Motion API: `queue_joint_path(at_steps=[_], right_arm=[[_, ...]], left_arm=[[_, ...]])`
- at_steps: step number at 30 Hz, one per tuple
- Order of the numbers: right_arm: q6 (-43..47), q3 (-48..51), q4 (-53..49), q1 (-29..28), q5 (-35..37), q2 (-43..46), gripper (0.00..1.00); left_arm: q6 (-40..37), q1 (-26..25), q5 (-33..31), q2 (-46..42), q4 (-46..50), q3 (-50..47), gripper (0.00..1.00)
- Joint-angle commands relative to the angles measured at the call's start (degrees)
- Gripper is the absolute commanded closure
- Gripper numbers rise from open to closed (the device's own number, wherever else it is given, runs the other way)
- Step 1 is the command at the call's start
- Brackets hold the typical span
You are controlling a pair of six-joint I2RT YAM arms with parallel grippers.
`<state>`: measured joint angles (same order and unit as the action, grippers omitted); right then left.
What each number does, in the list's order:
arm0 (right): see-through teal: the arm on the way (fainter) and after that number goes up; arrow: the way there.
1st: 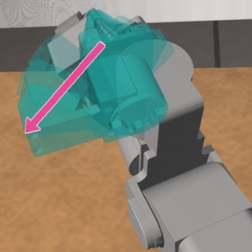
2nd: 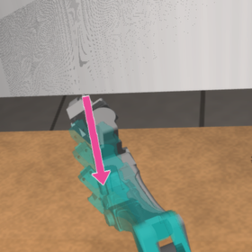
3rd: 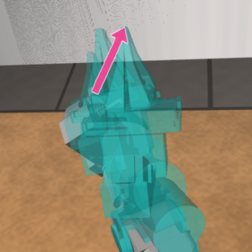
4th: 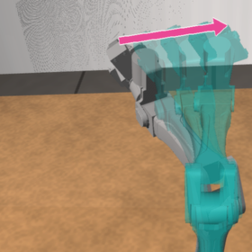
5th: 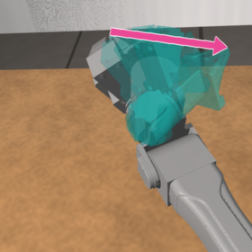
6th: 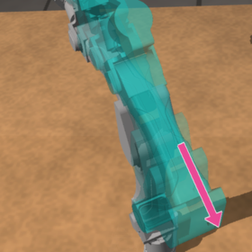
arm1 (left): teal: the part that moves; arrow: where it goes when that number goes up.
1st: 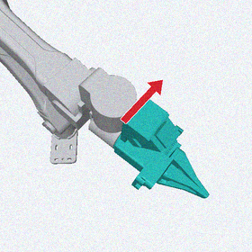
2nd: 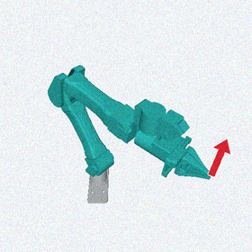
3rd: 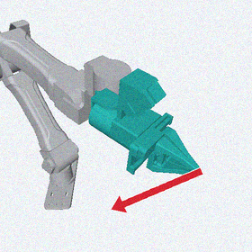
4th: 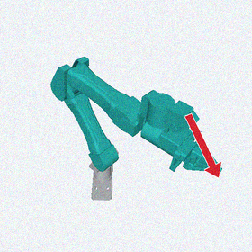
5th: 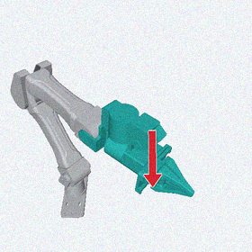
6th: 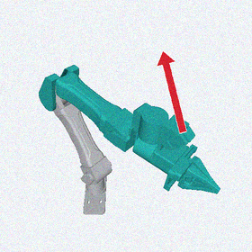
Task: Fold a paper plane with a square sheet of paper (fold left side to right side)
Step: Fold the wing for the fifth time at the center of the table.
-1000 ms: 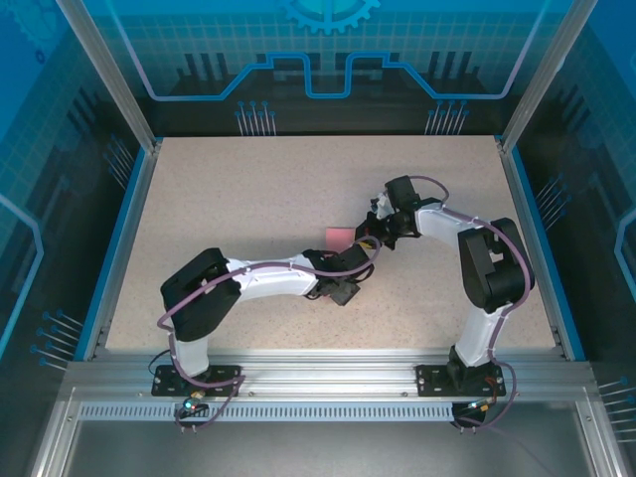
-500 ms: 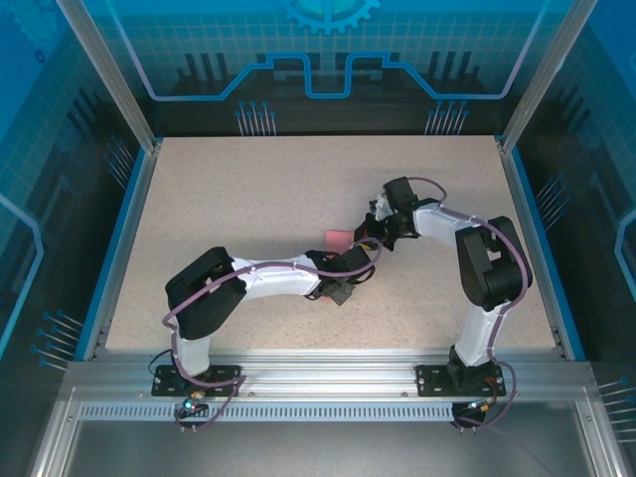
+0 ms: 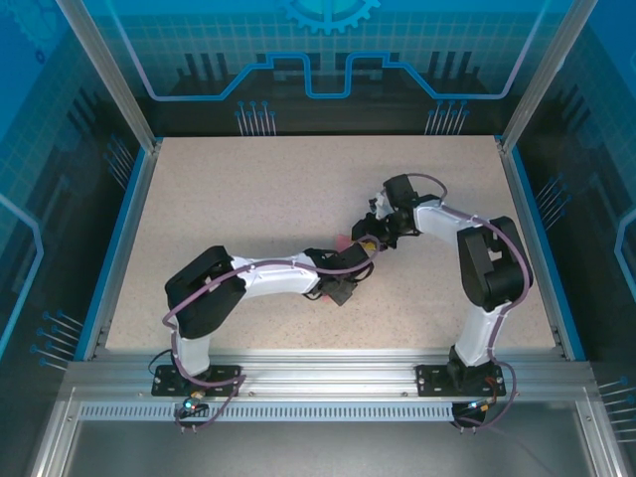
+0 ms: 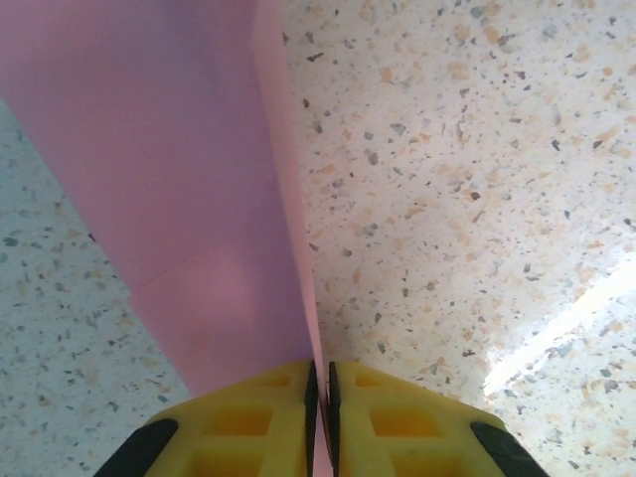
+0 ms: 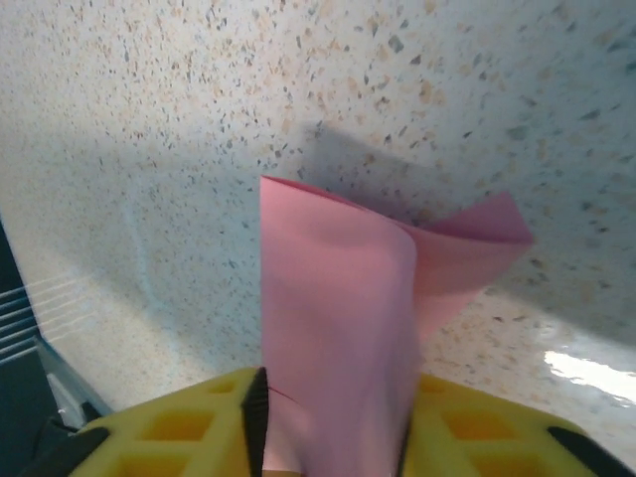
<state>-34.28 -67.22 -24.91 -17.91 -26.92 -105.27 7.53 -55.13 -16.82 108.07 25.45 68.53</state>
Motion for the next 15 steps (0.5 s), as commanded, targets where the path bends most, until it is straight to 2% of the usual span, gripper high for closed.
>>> queue_joint_path(at_steps=[1, 4, 7, 11, 15], right_arm=[[2.6, 1.0, -2.5, 1.8, 6.2, 7.8, 0.50], [3.0, 5.2, -2.5, 4.2, 10.7, 13.8, 0.37], [3.1, 10.1, -2.1, 6.6, 12.9, 19.2, 0.31], [3.1, 16.2, -0.3, 8.3, 13.1, 24.4, 0.26], [4.2, 20.7, 1.2, 8.5, 10.2, 25.7, 0.25]], left_arm=[[0.7, 1.9, 6.6, -1.5, 0.5, 1.6, 0.86], [0.9, 3.6, 11.5, -1.6, 0.4, 2.1, 0.87], [0.9, 5.3, 16.9, -1.1, 0.5, 3.0, 0.87], [1.5, 8.0, 23.9, 0.3, 0.2, 4.2, 0.87], [2.6, 10.9, 32.1, 2.1, -0.6, 5.4, 0.86]])
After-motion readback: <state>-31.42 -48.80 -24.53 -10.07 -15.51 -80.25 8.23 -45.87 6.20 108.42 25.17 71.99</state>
